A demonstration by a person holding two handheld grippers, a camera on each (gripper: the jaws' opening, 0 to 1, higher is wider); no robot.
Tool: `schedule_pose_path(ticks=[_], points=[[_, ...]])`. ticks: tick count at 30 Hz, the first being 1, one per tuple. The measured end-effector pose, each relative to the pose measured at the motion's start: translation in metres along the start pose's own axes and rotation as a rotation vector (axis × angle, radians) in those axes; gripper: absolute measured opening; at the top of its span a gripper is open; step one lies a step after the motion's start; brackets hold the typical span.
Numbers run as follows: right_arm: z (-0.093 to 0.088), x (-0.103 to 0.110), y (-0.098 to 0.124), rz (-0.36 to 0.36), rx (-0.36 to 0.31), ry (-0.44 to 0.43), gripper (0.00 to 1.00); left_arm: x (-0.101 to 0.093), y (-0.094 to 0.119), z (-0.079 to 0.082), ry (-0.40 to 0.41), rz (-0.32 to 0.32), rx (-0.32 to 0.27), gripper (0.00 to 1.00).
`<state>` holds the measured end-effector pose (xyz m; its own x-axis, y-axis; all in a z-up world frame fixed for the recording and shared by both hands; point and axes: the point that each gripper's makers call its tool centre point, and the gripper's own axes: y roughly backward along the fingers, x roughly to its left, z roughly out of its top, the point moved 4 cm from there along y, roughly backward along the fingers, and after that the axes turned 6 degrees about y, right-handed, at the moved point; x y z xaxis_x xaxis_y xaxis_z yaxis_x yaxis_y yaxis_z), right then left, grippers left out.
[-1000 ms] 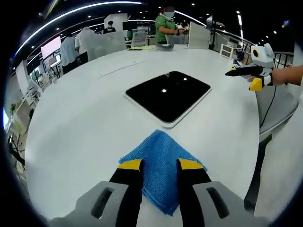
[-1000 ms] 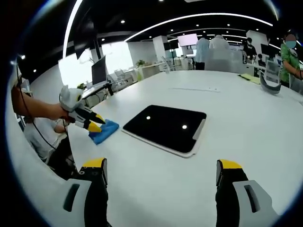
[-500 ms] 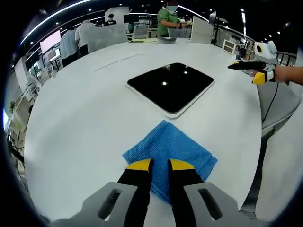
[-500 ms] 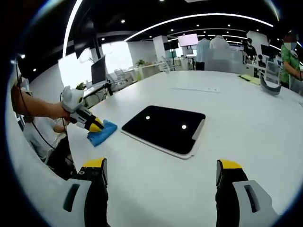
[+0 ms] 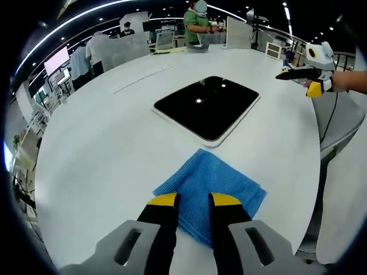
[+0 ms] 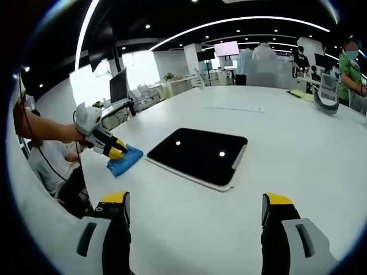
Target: Wipe the mirror surface with the cleaning cloth until all visible marks leave the cleaned area.
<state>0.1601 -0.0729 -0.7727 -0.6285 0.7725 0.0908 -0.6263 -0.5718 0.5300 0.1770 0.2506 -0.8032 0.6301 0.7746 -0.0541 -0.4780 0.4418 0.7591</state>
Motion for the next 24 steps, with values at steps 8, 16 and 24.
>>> schedule_pose_path(ticks=[8, 16, 24], points=[[-0.001, 0.0, 0.0, 0.0, 0.002, -0.002, 0.95, -0.006, -0.004, -0.01, 0.008, -0.013, 0.018, 0.23], [-0.001, 0.002, 0.002, 0.004, 0.005, 0.006, 0.95, -0.003, 0.006, -0.002, 0.056, 0.032, -0.034, 0.3], [-0.002, 0.002, 0.004, 0.01, 0.022, 0.026, 0.97, -0.024, 0.025, 0.015, 0.089, 0.038, -0.155, 0.47]])
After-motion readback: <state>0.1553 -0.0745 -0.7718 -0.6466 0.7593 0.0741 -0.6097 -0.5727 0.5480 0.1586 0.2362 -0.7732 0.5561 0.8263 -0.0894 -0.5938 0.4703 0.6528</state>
